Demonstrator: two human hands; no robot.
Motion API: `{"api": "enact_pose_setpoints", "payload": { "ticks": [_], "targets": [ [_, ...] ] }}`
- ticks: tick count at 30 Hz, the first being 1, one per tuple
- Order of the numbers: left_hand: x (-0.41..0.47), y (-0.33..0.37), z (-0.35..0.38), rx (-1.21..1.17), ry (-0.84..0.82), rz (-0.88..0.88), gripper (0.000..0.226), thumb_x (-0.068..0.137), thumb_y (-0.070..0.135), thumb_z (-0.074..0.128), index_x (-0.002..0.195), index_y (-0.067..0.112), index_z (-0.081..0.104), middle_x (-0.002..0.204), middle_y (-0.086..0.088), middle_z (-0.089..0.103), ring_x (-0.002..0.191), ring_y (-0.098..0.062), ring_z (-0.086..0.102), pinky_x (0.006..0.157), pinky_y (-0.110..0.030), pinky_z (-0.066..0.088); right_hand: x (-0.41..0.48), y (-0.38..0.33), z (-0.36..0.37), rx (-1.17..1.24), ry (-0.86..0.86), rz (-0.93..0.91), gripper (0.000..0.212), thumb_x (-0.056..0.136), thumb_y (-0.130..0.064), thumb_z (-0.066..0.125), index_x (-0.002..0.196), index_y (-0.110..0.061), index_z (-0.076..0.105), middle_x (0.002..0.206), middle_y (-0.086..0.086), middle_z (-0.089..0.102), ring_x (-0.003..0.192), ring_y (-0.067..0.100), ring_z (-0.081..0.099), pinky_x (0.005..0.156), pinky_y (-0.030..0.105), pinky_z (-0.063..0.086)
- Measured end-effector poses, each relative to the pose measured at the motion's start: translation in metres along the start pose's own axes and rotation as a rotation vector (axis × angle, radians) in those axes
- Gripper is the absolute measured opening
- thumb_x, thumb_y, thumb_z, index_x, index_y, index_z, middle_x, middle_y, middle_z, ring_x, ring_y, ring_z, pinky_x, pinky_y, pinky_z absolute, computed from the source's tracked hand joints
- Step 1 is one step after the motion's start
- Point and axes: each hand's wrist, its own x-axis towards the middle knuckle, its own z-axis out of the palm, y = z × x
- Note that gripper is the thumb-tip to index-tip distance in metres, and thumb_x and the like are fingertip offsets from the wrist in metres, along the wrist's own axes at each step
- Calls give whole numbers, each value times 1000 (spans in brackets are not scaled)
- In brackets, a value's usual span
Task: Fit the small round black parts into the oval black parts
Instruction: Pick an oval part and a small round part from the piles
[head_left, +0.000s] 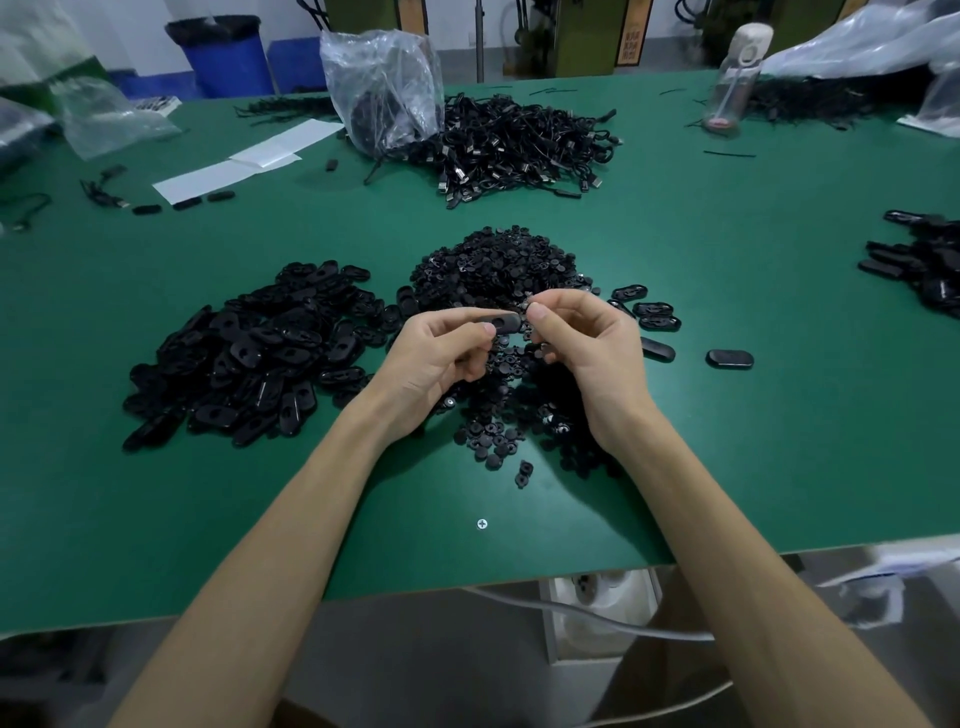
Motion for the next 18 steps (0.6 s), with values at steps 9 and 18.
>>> {"api": "enact_pose_setpoints", "payload": {
  "ticks": [9, 18],
  "targets": [
    [-3, 0, -1, 12, -42, 64, 16, 99, 24, 69, 89, 16, 78, 71, 4, 57, 67, -10, 50, 64, -22, 46, -4, 0, 4, -177, -41, -73, 6, 91, -13, 78, 97, -11, 76, 81, -7, 74, 73, 4, 64, 64, 18, 50],
    [-1, -1, 2, -40, 1, 73, 21, 110, 13, 50, 111, -2, 64, 102, -18, 76, 89, -28, 76, 71, -28, 60, -2, -2, 5, -93, 1, -85, 6, 91, -12, 78, 96, -10, 77, 78, -4, 76, 70, 7, 67, 62, 19, 50]
  ]
}}
